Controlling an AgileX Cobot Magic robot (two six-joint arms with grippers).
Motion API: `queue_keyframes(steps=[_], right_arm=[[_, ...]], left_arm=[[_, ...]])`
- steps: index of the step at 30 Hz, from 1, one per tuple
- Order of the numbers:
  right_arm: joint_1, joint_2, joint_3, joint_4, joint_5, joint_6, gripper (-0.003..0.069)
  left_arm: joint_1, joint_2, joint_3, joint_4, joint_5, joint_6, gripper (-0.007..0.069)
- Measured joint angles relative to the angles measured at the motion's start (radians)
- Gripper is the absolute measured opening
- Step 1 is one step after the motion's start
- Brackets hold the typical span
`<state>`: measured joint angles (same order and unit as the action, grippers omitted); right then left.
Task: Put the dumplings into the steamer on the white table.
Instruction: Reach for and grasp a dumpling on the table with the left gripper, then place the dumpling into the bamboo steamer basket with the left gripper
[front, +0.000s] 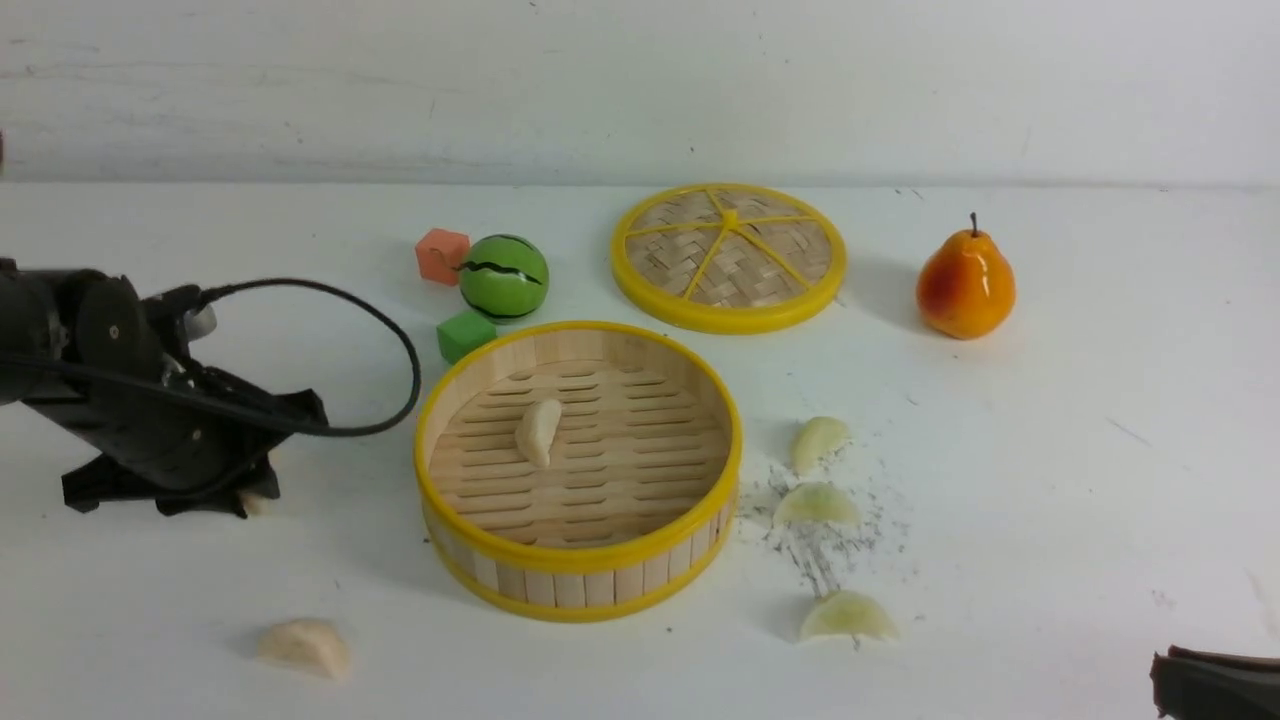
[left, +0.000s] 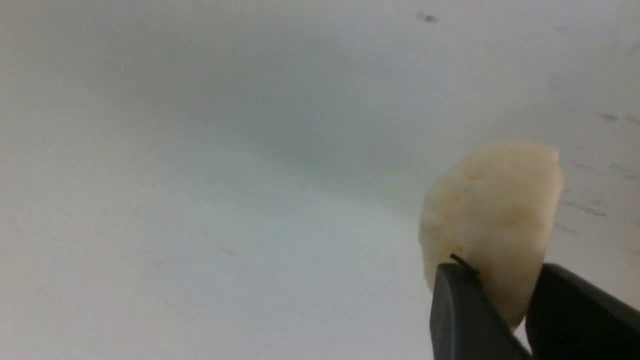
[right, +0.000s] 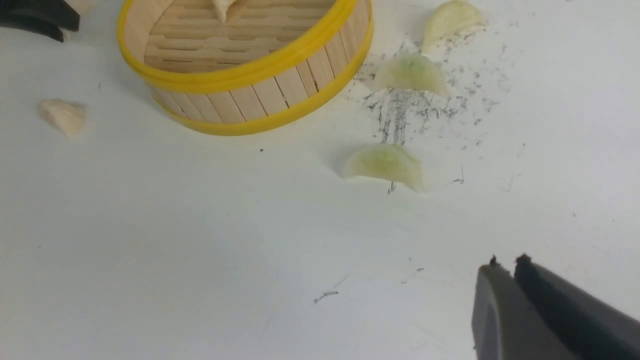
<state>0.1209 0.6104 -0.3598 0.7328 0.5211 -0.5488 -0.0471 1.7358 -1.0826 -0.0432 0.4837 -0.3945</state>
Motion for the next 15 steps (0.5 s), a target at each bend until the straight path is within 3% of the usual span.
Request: queue_keyframes(steps=[5, 10, 15], right_arm=[[0.0, 0.0, 0.0, 0.0, 0.0, 0.0, 0.0043], [0.0, 0.0, 0.0, 0.0, 0.0, -0.001, 0.0043], [0.0, 0.0, 0.0, 0.0, 0.0, -0.001, 0.0043]], left_arm=[[-0.163, -0.089, -0.121, -0.051, 0.066, 0.042, 0.0164], [-0.343, -0.033, -0.209, -0.089, -0.037, 0.045, 0.0164], [-0.41, 0.12, -0.293, -0.093, -0.077, 0.034, 0.0164]])
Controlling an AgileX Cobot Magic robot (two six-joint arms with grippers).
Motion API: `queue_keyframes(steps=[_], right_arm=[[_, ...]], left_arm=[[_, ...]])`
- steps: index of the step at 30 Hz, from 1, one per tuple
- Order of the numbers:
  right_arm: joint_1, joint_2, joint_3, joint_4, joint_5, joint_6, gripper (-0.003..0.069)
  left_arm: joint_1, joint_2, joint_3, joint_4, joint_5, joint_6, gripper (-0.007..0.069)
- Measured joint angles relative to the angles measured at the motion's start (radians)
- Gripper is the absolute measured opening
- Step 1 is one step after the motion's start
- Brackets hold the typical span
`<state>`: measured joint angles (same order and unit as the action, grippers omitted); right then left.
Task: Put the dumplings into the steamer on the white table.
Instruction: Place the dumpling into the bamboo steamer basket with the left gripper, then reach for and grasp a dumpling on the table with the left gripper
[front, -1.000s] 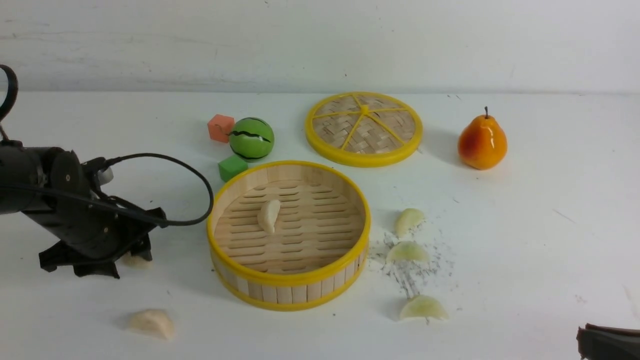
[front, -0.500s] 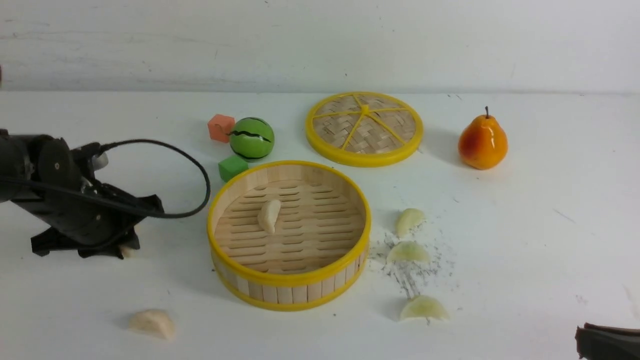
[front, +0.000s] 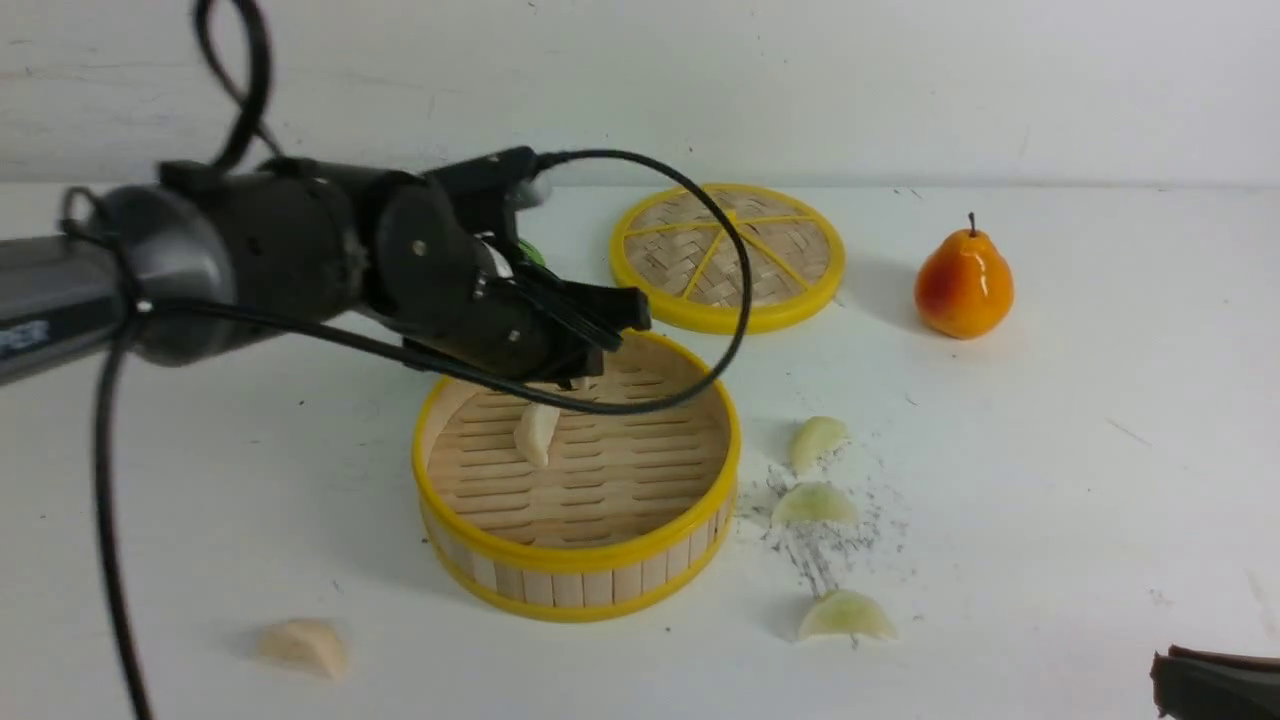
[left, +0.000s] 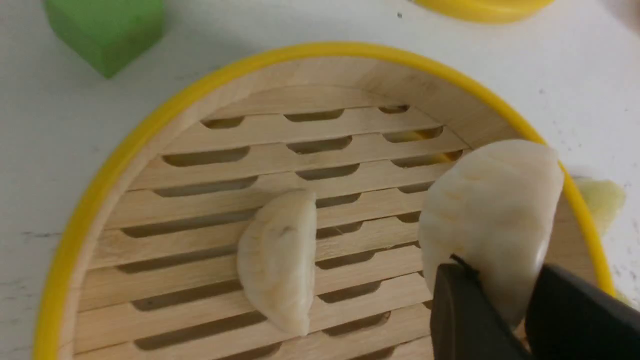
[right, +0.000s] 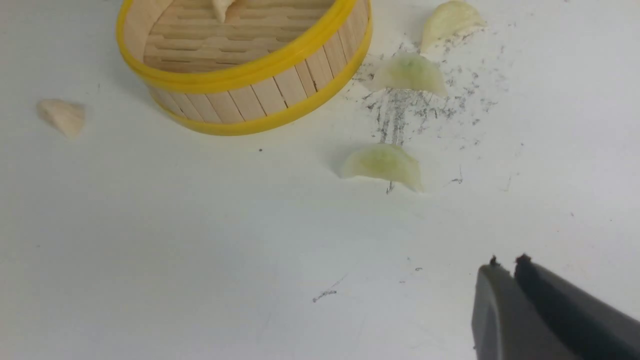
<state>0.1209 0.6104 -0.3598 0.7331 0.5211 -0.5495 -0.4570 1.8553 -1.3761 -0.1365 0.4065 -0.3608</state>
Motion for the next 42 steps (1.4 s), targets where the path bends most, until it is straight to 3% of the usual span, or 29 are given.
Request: queue_keyframes(steps=[11, 18, 21, 25, 31, 37, 40, 41, 42], right_arm=[[0.0, 0.0, 0.0, 0.003, 0.001, -0.002, 0.0044], [0.0, 0.0, 0.0, 0.003, 0.001, -0.003, 0.0044], [0.0, 0.0, 0.0, 0.004, 0.001, -0.003, 0.0044], [0.0, 0.0, 0.0, 0.007, 0.002, -0.003, 0.0044], [0.0, 0.0, 0.0, 0.008, 0.003, -0.003, 0.0044], [0.0, 0.0, 0.0, 0.008, 0.004, -0.003, 0.0044], [0.0, 0.0, 0.0, 0.008, 0.001, -0.003, 0.0049], [0.0, 0.0, 0.0, 0.008, 0.0, -0.003, 0.0051], [0.0, 0.0, 0.0, 0.008, 0.0, -0.003, 0.0051]], left_arm=[[-0.006, 0.171, -0.145, 0.002, 0.163, -0.004, 0.0178], [-0.006, 0.182, -0.167, 0.0, 0.251, -0.005, 0.0377], [-0.006, 0.158, -0.199, 0.004, 0.351, -0.009, 0.0418], [-0.006, 0.043, -0.214, 0.089, 0.484, -0.011, 0.0415], [-0.006, -0.186, -0.172, 0.28, 0.656, -0.016, 0.0353], [-0.006, -0.42, 0.157, 0.319, 0.585, -0.172, 0.0316], [-0.006, -0.502, 0.362, 0.357, 0.396, -0.358, 0.0314], [-0.006, -0.514, 0.449, 0.386, 0.312, -0.489, 0.0314], [-0.006, -0.515, 0.449, 0.392, 0.298, -0.489, 0.0314]])
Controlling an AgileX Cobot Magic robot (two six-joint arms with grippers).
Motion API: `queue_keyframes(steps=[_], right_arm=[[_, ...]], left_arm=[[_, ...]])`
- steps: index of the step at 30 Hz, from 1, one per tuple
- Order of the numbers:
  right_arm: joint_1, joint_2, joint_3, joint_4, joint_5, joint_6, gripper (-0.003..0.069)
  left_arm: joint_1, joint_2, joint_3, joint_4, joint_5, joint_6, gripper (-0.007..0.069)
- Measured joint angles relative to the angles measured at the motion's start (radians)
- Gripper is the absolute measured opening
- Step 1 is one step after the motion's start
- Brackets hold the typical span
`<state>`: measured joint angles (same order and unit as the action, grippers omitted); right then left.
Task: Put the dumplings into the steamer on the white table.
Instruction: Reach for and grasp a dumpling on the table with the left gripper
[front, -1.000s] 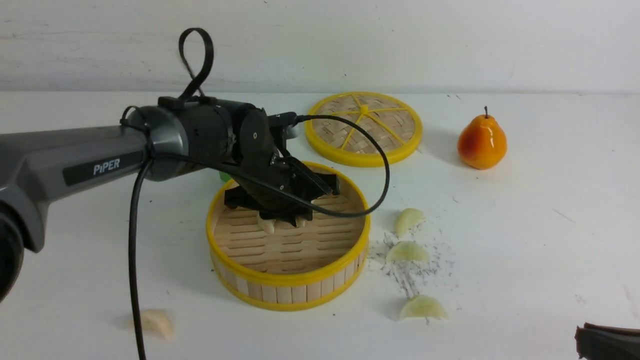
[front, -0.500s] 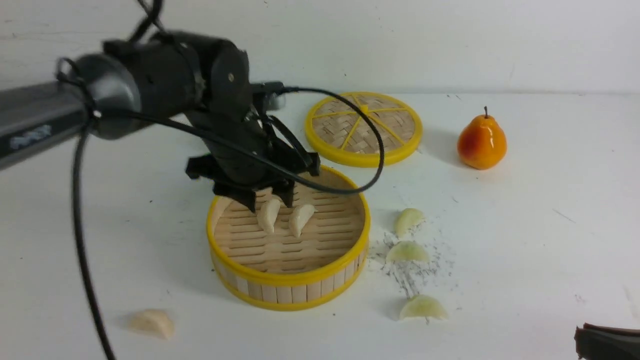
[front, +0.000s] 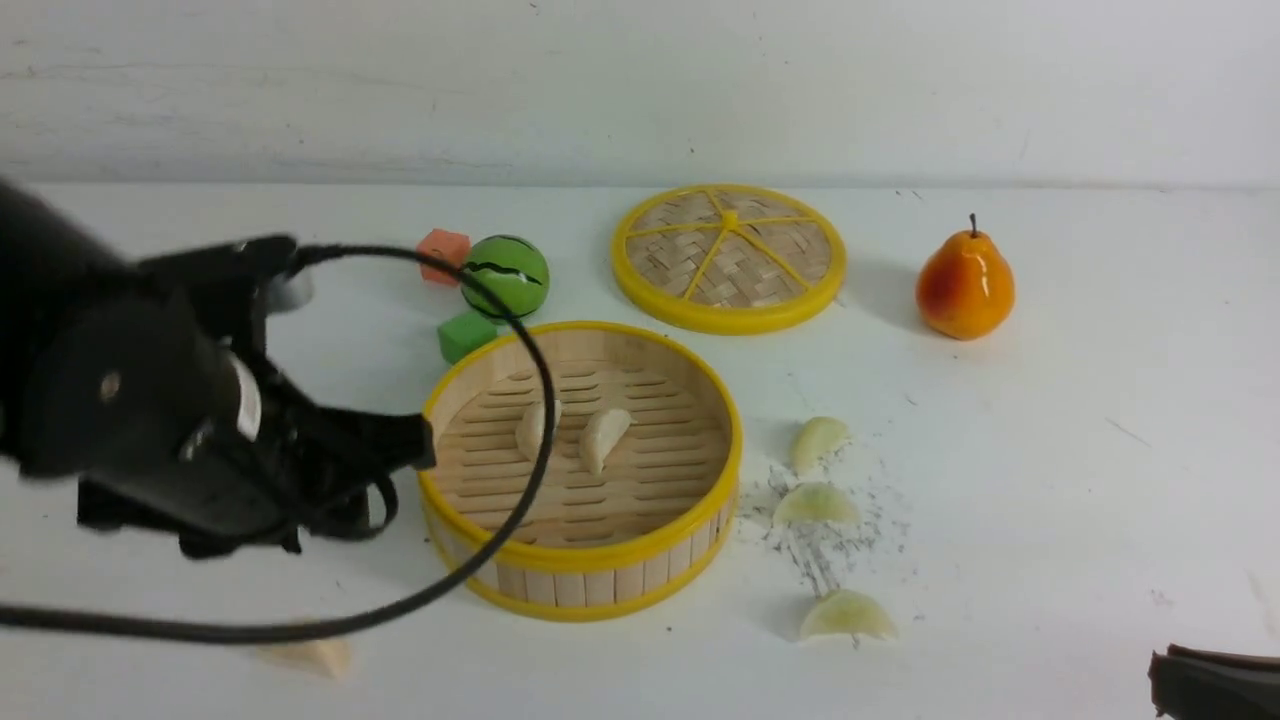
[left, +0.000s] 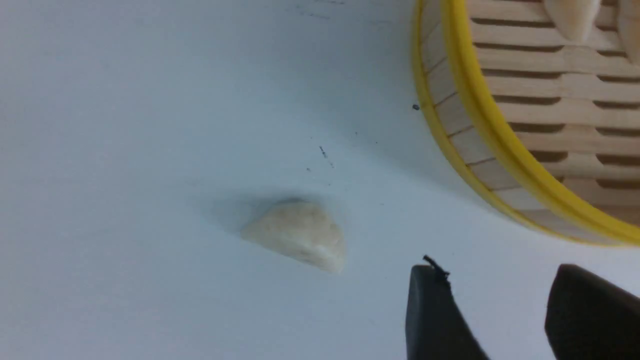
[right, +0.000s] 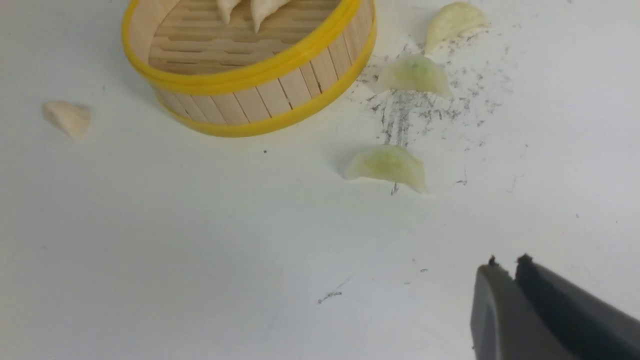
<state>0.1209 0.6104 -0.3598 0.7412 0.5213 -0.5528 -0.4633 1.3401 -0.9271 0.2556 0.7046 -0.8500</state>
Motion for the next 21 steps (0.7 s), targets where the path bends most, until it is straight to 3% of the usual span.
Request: queue_keyframes(steps=[3, 7, 10, 14, 21], right_arm=[[0.0, 0.0, 0.0, 0.0, -0.001, 0.0, 0.0054], [0.006, 0.0, 0.0, 0.002, -0.001, -0.001, 0.0059], [0.027, 0.0, 0.0, 0.003, -0.003, -0.001, 0.0061], [0.059, 0.0, 0.0, 0.003, -0.003, -0.018, 0.0062], [0.071, 0.0, 0.0, 0.003, -0.004, -0.026, 0.0068]], left_arm=[[0.0, 0.027, 0.147, 0.147, -0.167, -0.364, 0.0328], [0.0, 0.098, 0.179, 0.325, -0.185, -0.653, 0.0391], [0.0, 0.147, 0.179, 0.398, -0.172, -0.802, 0.0444], [0.0, 0.212, 0.179, 0.42, -0.18, -0.888, 0.0493], [0.0, 0.3, 0.179, 0.401, -0.232, -0.889, 0.0501]])
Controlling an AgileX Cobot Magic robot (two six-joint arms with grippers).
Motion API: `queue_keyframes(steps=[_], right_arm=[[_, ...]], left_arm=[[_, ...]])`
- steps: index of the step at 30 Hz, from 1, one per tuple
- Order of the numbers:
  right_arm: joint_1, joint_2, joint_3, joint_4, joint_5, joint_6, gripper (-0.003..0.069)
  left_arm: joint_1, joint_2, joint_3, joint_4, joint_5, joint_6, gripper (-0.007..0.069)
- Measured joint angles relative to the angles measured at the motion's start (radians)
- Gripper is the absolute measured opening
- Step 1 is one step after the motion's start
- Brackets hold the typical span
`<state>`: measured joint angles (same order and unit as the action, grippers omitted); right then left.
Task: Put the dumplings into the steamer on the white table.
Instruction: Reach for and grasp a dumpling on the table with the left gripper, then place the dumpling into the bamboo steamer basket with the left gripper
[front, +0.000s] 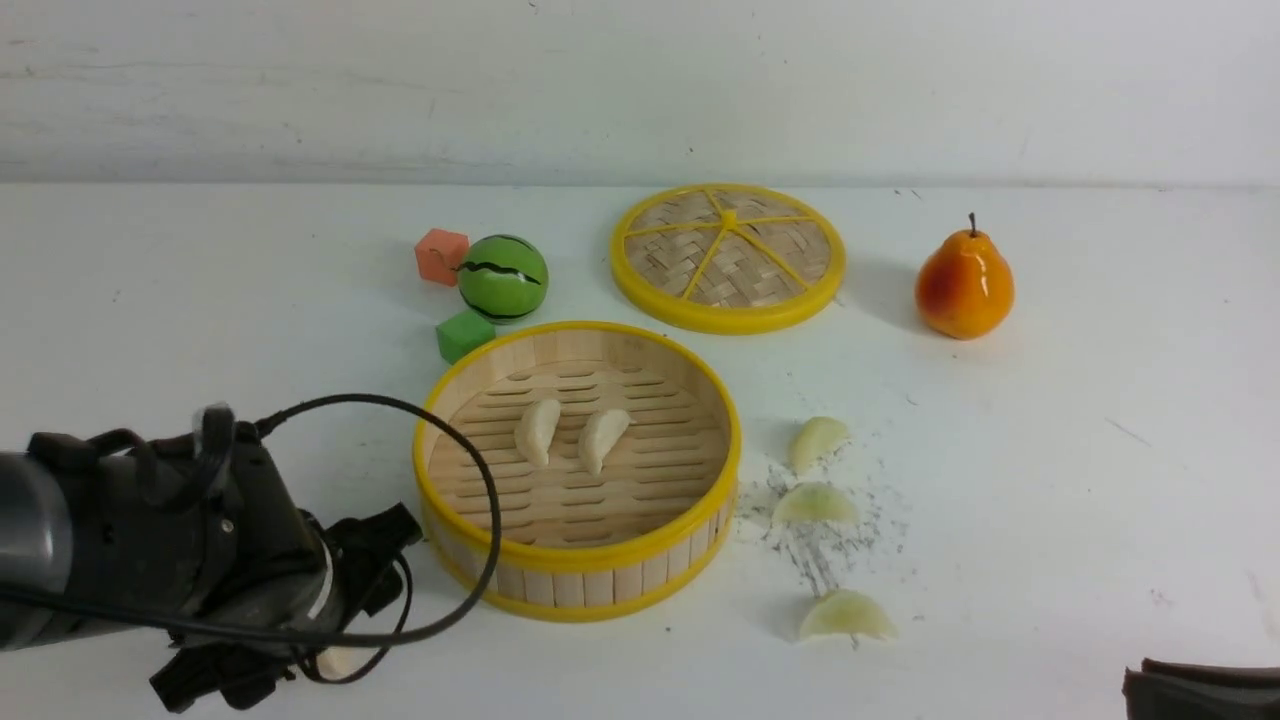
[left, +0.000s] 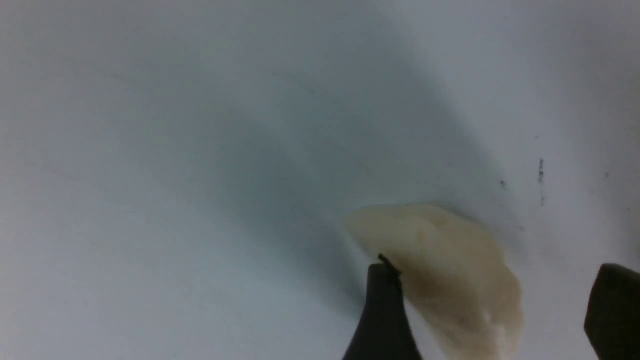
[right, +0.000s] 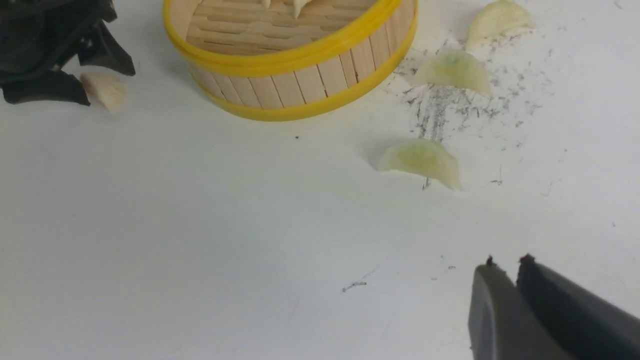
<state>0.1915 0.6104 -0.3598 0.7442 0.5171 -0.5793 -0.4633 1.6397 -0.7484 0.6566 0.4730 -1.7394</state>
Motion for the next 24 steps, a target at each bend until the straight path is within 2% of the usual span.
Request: queue_keyframes(steps=[3, 6, 10, 11, 14, 18, 20, 21, 22, 24], right_arm=[[0.0, 0.0, 0.0, 0.0, 0.0, 0.0, 0.0073], [0.0, 0.0, 0.0, 0.0, 0.0, 0.0, 0.0076], [0.0, 0.0, 0.0, 0.0, -0.001, 0.0, 0.0077], [0.0, 0.0, 0.0, 0.0, -0.002, 0.0, 0.0077], [0.0, 0.0, 0.0, 0.0, -0.002, 0.0, 0.0077], [0.0, 0.0, 0.0, 0.0, -0.003, 0.0, 0.0077], [0.0, 0.0, 0.0, 0.0, -0.004, 0.0, 0.008], [0.0, 0.0, 0.0, 0.0, -0.004, 0.0, 0.008], [0.0, 0.0, 0.0, 0.0, -0.005, -0.001, 0.0083], [0.0, 0.0, 0.0, 0.0, -0.012, -0.002, 0.0083]], left_arm=[[0.0, 0.017, 0.0, 0.006, -0.002, 0.037, 0.0487], [0.0, 0.019, 0.0, 0.02, -0.013, 0.082, 0.0421], [0.0, 0.027, 0.0, 0.062, -0.027, 0.169, 0.0235], [0.0, 0.027, 0.0, 0.076, -0.029, 0.193, 0.0212], [0.0, 0.02, -0.014, 0.077, -0.029, 0.28, 0.0218], [0.0, -0.063, -0.061, -0.026, -0.022, 0.519, 0.0218], [0.0, -0.126, -0.127, -0.15, -0.015, 0.696, 0.0218], [0.0, -0.13, -0.135, -0.162, -0.013, 0.733, 0.0218], [0.0, -0.154, -0.194, -0.256, -0.006, 0.867, 0.0218], [0.0, -0.15, -0.294, -0.417, 0.019, 1.06, 0.0218]])
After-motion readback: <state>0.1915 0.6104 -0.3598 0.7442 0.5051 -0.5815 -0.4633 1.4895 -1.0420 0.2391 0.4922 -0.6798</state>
